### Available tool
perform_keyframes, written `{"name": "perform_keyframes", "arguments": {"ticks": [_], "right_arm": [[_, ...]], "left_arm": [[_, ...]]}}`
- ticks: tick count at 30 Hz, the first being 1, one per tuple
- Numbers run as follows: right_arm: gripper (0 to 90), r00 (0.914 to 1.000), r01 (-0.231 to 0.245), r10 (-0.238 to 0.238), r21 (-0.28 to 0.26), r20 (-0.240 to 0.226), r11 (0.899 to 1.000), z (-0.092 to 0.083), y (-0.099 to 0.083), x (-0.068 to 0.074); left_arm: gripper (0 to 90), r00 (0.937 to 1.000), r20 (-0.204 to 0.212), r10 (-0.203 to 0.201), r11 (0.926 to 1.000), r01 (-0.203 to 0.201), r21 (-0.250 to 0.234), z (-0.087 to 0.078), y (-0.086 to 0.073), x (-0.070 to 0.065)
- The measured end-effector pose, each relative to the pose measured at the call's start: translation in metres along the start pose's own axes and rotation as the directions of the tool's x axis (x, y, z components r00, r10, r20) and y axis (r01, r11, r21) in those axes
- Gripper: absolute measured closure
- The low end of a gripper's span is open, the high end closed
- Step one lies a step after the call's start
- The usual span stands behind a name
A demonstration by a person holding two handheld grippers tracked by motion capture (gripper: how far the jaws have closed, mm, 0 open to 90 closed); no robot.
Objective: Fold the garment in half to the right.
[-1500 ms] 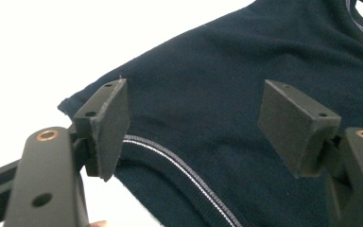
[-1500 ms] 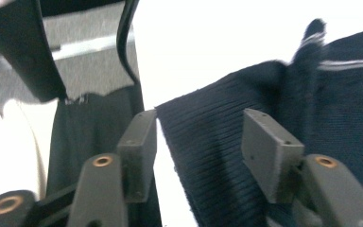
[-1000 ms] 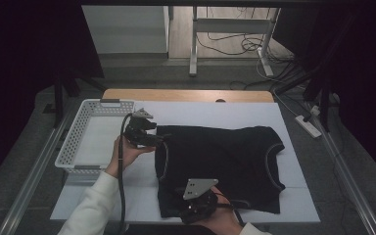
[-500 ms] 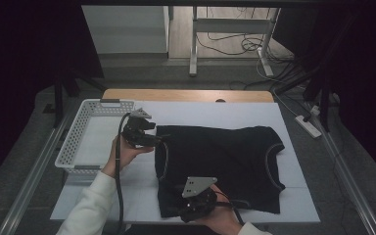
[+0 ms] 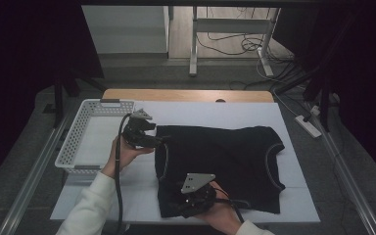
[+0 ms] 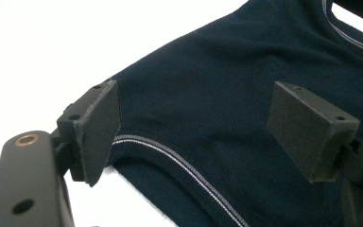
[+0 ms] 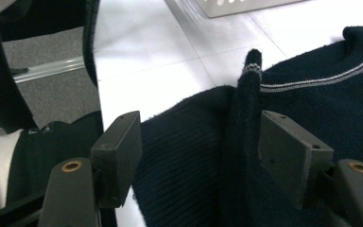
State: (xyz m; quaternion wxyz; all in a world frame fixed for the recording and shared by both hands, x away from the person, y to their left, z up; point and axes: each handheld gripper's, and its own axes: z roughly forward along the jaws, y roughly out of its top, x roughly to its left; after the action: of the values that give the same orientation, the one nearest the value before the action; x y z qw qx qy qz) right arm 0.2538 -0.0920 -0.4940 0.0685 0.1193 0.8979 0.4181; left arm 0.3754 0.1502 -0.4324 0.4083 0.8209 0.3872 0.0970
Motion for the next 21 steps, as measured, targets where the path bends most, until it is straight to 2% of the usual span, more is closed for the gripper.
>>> {"name": "perform_keyframes", "arguments": {"ticks": [8,12,14,15,16,18,19,21], "right_arm": [[31.9,0.9996,-0.003,0.003,0.029,0.026,1.0,0.011,0.002,-0.01],[36.6,0.999,-0.005,0.003,0.048,0.046,0.999,0.018,0.004,-0.017],[44.3,0.9992,-0.002,-0.001,0.059,0.039,0.998,0.021,0.004,-0.02],[56.0,0.9988,-0.006,0.002,0.087,0.048,0.996,0.024,0.004,-0.022],[56.0,0.9988,-0.006,0.002,0.087,0.048,0.996,0.024,0.004,-0.022],[67.0,0.9997,-0.006,0.003,0.117,0.023,0.993,0.027,0.002,-0.024],[82.5,0.9996,0.013,-0.016,0.153,0.022,0.988,0.03,0.001,-0.022],[85.0,0.9994,0.024,-0.028,0.165,0.021,0.986,0.03,0.001,-0.021]], "left_arm": [[19.1,1.0,0.004,0.004,1.0,-0.004,0.005,0.001,0.0,0.0],[19.0,1.0,0.004,0.005,1.0,-0.005,0.006,0.001,0.0,0.0],[19.0,1.0,0.004,0.005,1.0,-0.005,0.005,0.0,-0.001,0.0],[18.9,1.0,0.005,0.006,1.0,-0.006,0.005,0.0,-0.001,0.0],[18.9,1.0,0.005,0.006,1.0,-0.006,0.006,0.0,-0.001,0.0],[18.9,1.0,0.006,0.007,1.0,-0.007,0.007,0.0,-0.001,0.0],[18.8,1.0,0.006,0.007,0.9999,-0.007,0.009,0.0,-0.001,0.0],[18.8,1.0,0.006,0.007,0.9999,-0.007,0.01,0.0,-0.001,0.0]]}}
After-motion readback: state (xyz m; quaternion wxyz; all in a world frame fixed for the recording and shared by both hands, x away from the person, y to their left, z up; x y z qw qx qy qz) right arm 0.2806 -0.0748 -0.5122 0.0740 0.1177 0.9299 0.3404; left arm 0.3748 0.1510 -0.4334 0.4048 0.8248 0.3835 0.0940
